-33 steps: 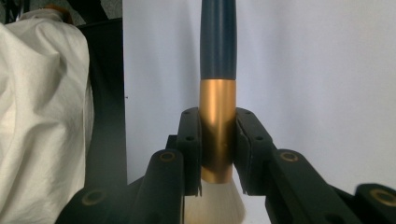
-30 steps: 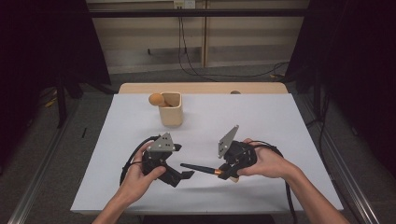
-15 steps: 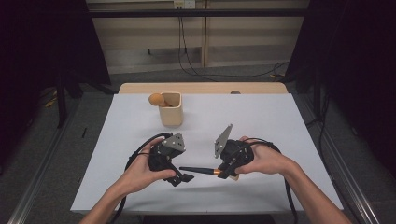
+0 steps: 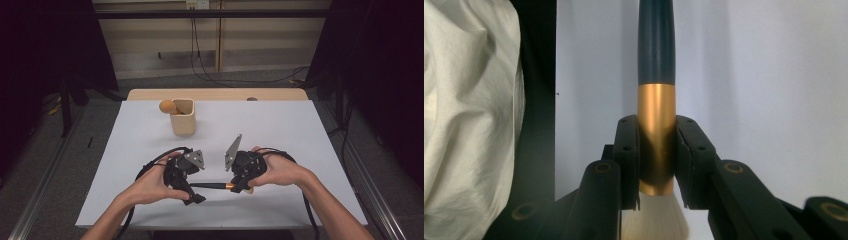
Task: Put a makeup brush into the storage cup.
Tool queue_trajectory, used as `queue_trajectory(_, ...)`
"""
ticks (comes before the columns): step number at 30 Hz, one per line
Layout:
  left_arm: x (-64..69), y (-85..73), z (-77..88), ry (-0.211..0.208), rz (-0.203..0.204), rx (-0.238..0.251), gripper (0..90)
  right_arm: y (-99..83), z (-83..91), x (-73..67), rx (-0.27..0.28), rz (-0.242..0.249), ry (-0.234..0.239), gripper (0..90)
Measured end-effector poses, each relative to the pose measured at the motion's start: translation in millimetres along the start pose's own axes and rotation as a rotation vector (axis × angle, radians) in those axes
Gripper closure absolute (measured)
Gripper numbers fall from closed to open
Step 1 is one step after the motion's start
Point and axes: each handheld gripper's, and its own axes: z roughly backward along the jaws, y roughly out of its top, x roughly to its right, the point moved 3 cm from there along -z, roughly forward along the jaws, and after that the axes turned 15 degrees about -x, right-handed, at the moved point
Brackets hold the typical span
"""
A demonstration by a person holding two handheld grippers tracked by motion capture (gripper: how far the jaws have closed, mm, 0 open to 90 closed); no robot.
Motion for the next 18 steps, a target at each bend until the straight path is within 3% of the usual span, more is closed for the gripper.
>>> queue_trajectory(4, 1.0, 2.8, -4.0, -0.008, -0.019, -0.013, 6.0, 2.8, -1.7, -1.6, -0.002, 0.010, 0.001, 73.7)
queue_trajectory(8, -0.2, 6.2, -5.3, -0.028, -0.038, -0.002, 16.2, 5.2, -1.8, -2.2, 0.001, 0.017, 0.002, 73.7)
queue_trajectory(12, -4.1, 9.3, -8.8, -0.052, -0.027, -0.007, 23.7, 5.8, -0.5, -1.9, 0.008, 0.023, -0.004, 73.7)
queue_trajectory(18, -9.1, 13.6, -11.7, -0.070, -0.032, 0.027, 35.1, 5.7, 0.3, -2.9, 0.016, 0.016, -0.005, 73.8)
